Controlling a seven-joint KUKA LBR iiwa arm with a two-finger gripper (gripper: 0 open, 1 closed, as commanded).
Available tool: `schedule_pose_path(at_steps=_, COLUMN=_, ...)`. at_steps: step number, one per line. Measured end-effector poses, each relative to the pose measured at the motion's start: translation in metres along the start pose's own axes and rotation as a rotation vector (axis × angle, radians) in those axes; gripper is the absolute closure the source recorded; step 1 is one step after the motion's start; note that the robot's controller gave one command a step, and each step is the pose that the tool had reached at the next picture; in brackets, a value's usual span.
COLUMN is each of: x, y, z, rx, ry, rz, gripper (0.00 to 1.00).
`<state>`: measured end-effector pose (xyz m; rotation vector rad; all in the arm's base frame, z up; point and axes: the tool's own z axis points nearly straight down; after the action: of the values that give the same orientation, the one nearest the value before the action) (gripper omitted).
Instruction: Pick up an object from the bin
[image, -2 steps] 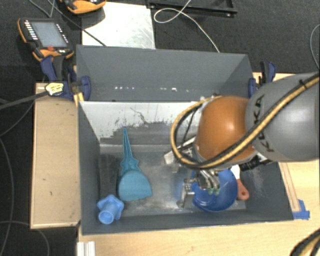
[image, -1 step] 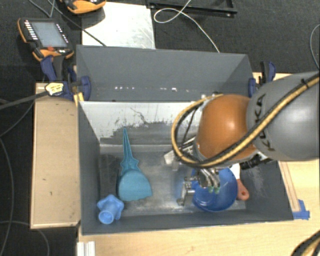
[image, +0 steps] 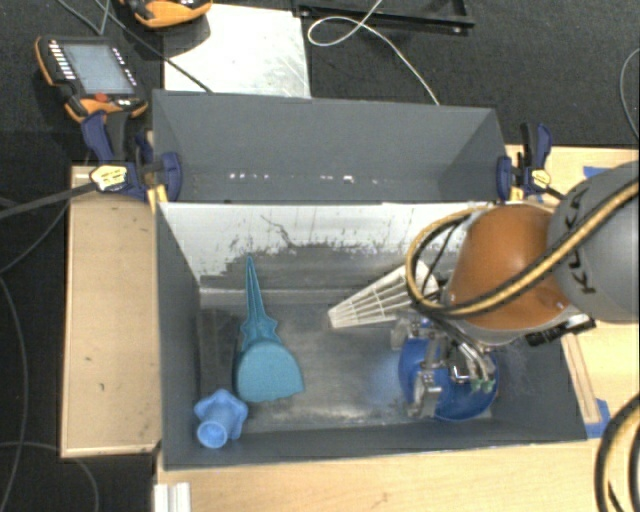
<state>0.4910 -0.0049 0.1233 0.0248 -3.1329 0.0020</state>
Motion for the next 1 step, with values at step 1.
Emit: schedule_pose_path(at_steps=1, x=-0.037, y=0.0218, z=0.0003, rx=-0.004, ry=-0.015, rz=0.082, gripper=0.0)
